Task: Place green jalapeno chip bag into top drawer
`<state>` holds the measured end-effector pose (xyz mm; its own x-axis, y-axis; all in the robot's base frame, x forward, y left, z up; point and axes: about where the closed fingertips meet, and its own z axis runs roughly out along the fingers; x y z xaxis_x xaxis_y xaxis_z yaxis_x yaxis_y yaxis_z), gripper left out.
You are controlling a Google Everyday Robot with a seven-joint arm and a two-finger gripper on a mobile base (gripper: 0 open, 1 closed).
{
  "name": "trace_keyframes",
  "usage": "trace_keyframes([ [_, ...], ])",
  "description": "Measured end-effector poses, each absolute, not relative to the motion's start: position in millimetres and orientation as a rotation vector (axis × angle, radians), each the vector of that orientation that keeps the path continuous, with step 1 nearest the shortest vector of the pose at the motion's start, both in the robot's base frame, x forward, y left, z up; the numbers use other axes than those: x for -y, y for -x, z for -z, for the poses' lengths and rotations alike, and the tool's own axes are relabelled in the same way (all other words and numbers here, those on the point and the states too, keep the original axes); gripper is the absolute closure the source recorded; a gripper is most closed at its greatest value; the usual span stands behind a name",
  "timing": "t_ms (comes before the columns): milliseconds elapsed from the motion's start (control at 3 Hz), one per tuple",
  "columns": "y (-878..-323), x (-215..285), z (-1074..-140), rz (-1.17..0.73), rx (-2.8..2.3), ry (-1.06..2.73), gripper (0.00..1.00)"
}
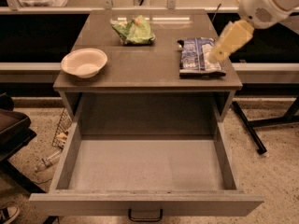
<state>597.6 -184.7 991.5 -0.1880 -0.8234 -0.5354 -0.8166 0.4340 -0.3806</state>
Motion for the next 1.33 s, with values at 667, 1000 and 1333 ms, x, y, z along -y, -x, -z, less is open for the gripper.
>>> trace_keyframes([
  [667,-694,158,-1020,-0.044,-1.812,1.124,0.00],
  [1000,-694,158,-1020,-0.043,-1.810,1.123,0.00],
  [1333,-720,135,-1011,-0.094,-1.766,1.099,0.00],
])
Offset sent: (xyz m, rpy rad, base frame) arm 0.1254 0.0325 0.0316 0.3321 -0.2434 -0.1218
